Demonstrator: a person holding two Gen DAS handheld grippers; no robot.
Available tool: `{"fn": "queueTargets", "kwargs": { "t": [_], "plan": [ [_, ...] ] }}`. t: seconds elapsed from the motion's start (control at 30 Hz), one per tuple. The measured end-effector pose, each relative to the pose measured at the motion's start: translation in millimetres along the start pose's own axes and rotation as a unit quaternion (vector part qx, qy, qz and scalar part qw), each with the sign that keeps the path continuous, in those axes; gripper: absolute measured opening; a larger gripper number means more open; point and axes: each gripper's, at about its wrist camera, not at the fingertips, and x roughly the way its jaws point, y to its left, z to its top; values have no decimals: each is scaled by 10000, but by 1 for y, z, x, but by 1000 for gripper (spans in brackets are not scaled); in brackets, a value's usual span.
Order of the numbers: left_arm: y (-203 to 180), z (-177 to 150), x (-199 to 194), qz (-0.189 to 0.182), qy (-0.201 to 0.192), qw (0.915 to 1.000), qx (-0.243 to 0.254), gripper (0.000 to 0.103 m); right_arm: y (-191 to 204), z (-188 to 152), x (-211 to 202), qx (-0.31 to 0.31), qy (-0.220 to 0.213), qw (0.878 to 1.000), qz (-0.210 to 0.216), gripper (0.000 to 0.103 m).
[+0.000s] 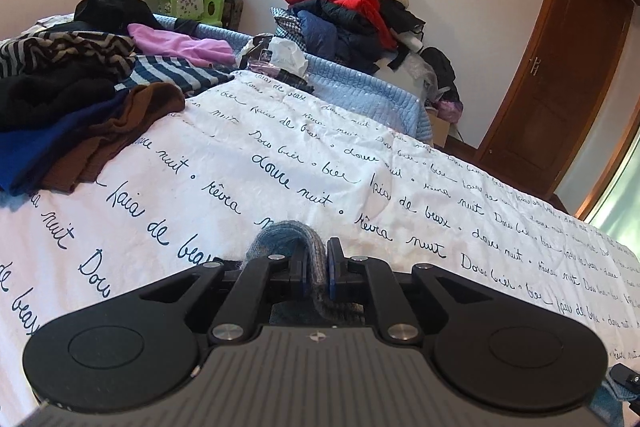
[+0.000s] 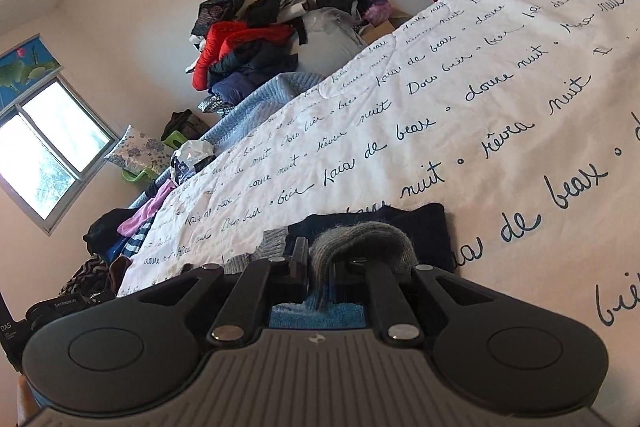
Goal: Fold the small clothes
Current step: 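Lay the hem down on the collar and open both grippers, then move both grippers to the side edge of the folded sweater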
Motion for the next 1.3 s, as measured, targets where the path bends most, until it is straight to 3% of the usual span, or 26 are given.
{"fn": "queueTargets", "kwargs": {
  "t": [0.07, 0.13, 0.17, 0.2, 0.37, 0.47, 0.53, 0.6, 0.7, 0.9, 1.03, 1.13, 1.3],
  "plan": [
    [0, 1, 1, -39, 38, 10000, 2, 21, 0, 1, 4, 17, 11, 10000, -71, 20],
    [1, 2, 0, 17, 10, 10000, -15, 36, -1, 3, 6, 93, -47, 9999, -109, 51],
    [1, 3, -2, 89, -54, 9999, -8, 39, -2, 4, 5, 135, -139, 9998, -109, 77],
    [1, 4, -3, 125, -113, 9999, -2, 40, -2, 5, 3, 156, -250, 9995, -95, 84],
    [2, 5, -14, 273, -105, 9993, 238, 46, 2, 10, -6, 27, -347, 9993, -139, 84],
    [-5, -6, -28, 478, -265, 9961, 692, 67, 13, 5, -15, -237, -367, 9989, -147, 84],
    [-15, -16, -36, 607, -299, 9907, 1185, 77, 23, 0, -22, -508, -382, 9978, -205, 84],
    [-23, -27, -45, 633, -296, 9862, 1503, 79, 37, -8, -28, -931, -389, 9944, -324, 84],
    [-27, -41, -58, 523, -201, 9849, 1637, 85, 61, -23, -37, -1644, -393, 9845, -458, 87],
    [-32, -62, -72, 480, -65, 9815, 1850, 87, 83, -49, -34, -2427, 61, 9694, -371, 92],
    [-34, -75, -78, 565, -31, 9748, 2159, 87, 82, -63, -17, -2590, 448, 9598, -986, 93],
    [-31, -81, -83, 631, -89, 9707, 2319, 88, 76, -68, -22, -2628, 341, 9550, -1330, 93],
    [-26, -86, -86, 645, -34, 9704, 2326, 88, 85, -77, -42, -2778, 182, 9533, -1171, 93]
  ]
}}
